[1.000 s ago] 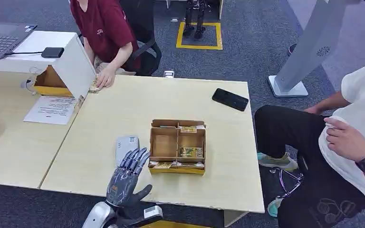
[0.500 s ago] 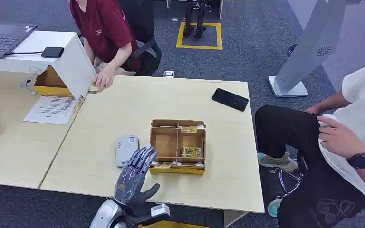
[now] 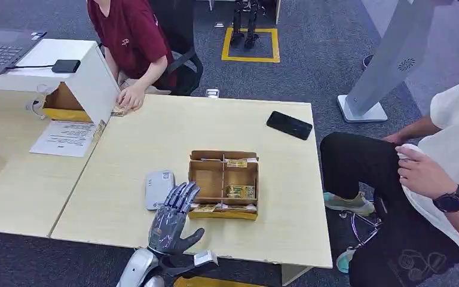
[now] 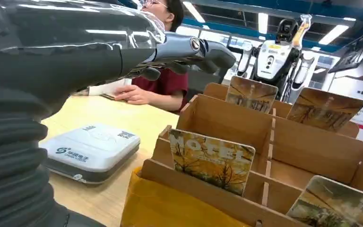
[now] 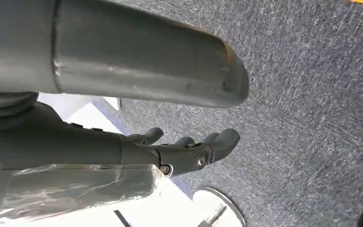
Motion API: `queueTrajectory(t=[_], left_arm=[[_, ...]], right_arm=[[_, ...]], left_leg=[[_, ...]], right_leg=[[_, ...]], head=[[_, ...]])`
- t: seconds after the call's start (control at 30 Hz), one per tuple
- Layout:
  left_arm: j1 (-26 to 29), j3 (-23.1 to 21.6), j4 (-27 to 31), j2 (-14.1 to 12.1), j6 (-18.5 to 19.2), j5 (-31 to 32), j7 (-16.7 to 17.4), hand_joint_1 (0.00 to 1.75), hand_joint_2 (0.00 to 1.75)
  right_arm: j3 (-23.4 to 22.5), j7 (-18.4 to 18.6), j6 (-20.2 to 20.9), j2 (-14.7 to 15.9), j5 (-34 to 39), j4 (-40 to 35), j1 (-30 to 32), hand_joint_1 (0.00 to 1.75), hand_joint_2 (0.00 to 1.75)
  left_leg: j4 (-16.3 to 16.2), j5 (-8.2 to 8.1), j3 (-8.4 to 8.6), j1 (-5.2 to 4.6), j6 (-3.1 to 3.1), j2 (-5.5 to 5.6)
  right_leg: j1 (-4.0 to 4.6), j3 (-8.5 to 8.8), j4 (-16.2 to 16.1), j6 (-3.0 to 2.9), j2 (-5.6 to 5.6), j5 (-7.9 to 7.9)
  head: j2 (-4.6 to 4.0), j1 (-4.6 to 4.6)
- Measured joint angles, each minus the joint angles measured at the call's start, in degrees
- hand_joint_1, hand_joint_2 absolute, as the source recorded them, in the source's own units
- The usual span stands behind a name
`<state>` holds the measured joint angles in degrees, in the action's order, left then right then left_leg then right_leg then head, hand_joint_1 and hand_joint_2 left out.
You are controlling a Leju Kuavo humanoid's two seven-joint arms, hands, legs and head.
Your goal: Pass the card to the sensor for recognition and then transmit it.
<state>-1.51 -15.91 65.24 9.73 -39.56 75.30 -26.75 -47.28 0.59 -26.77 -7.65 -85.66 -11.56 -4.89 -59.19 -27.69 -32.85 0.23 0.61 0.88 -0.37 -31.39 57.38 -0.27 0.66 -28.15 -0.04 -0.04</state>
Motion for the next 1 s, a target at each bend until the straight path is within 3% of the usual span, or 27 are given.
queueTrajectory(t=[0.37,0.4,0.43,1.0], left_arm=[[-0.9,0.0,-1.6,0.7,0.0,-1.4,-1.1,0.00,1.75],[-0.9,0.0,-1.7,0.8,0.0,-1.5,-1.1,1.38,1.75],[-0.9,0.0,-1.7,0.9,0.0,-1.6,-1.1,1.75,1.75],[-2.0,0.0,-2.8,0.9,-0.3,-4.2,-0.9,1.75,1.75]], right_arm=[[0.0,-0.1,0.0,0.0,-0.3,0.0,0.0,0.00,0.00],[0.0,-0.1,0.0,0.0,-0.3,0.0,0.0,0.00,0.00],[0.0,-0.1,0.0,0.0,-0.4,0.0,0.0,0.00,0.00],[0.0,-0.2,0.0,0.0,-0.5,0.0,0.0,0.00,0.00]], left_leg=[[0.0,0.00,0.00,0.00,0.00,0.00],[0.0,0.00,0.00,0.00,0.00,0.00],[0.0,0.00,0.00,0.00,0.00,0.00],[0.0,0.00,0.00,0.00,0.00,0.00]], right_leg=[[0.00,0.01,0.0,0.00,0.00,0.00],[0.00,0.00,0.0,0.00,0.00,0.00],[0.00,0.00,0.0,0.00,0.00,0.00],[0.00,0.01,0.0,0.00,0.00,0.00]], head=[[0.00,0.00],[0.00,0.00],[0.00,0.02],[0.00,0.00]])
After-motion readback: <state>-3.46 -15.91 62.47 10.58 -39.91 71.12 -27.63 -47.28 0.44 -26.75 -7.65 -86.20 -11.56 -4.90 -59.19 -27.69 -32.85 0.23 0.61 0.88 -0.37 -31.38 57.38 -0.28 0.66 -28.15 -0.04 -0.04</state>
